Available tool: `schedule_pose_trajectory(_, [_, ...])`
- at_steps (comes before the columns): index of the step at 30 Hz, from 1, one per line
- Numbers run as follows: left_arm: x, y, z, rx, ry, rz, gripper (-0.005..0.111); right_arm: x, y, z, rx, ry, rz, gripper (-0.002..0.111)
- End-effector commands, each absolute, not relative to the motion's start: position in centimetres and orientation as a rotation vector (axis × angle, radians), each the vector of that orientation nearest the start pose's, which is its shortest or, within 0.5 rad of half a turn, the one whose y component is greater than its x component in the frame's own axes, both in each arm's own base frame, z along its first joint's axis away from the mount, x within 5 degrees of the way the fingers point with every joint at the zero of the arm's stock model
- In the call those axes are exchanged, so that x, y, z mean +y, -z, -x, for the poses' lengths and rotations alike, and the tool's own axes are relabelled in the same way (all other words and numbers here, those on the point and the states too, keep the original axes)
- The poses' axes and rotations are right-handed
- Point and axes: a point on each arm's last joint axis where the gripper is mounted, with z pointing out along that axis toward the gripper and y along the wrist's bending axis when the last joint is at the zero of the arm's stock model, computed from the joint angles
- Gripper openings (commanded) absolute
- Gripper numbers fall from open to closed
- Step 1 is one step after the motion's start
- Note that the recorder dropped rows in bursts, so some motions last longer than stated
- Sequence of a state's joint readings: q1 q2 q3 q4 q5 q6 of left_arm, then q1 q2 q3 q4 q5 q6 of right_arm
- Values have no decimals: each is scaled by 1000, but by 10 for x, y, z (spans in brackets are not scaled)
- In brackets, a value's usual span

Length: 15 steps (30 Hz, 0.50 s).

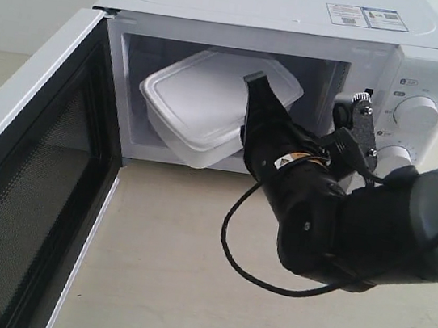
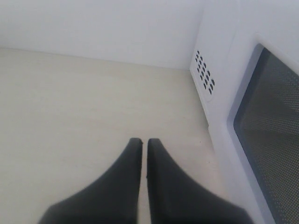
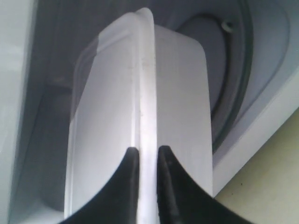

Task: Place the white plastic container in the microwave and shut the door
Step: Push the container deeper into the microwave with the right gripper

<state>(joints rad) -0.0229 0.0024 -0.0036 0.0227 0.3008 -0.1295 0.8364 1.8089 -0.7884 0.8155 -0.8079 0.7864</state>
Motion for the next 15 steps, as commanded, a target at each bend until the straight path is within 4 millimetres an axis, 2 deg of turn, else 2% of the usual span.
schedule_pose_trajectory(1, [-1,-187,-55,1777,89,82,4,232,-178,-277,1689,-1029,-924,0])
schedule_pose_trajectory(15, [-1,-187,-55,1777,89,82,4,253,-179,-304,1622,-990,-957,0])
